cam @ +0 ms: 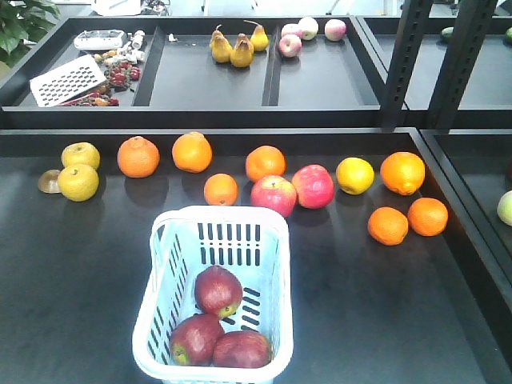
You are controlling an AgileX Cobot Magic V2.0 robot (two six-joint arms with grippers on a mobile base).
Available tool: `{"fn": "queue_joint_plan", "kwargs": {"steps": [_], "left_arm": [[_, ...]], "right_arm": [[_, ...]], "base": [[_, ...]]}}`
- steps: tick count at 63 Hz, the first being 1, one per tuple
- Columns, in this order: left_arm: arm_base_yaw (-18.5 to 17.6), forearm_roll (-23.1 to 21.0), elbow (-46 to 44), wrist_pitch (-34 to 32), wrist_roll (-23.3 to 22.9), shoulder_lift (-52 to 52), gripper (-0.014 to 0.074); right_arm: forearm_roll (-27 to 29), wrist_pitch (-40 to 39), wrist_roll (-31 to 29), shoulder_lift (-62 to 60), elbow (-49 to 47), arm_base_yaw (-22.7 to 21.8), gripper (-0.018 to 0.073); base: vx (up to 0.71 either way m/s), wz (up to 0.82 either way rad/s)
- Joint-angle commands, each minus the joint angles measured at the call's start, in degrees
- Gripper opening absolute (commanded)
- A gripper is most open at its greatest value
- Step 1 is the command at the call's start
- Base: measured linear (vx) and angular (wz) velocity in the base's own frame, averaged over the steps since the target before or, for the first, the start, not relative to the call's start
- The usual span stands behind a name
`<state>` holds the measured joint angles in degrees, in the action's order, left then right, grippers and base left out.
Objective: Pick three apples into basket with both arms
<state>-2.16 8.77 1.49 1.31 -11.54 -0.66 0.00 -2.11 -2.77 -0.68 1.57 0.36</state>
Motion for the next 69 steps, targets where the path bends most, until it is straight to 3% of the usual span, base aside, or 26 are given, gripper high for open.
{"fn": "queue_joint_plan", "kwargs": {"steps": [1,69], "left_arm": [[0.04,-0.52,0.27,-3.98,-0.51,-0.93,-0.0006],[0.04,-0.52,0.27,-3.93,-0.51,-0.93,-0.0006]], "right_arm": [[-0.60,-4.90,0.23,-0.75,0.87,-0.36,-0.0008],[0.00,-4.76,0.17,-0.75,0.87,-0.36,-0.0008]], "base": [[0.00,0.00],[0.00,0.00]]}}
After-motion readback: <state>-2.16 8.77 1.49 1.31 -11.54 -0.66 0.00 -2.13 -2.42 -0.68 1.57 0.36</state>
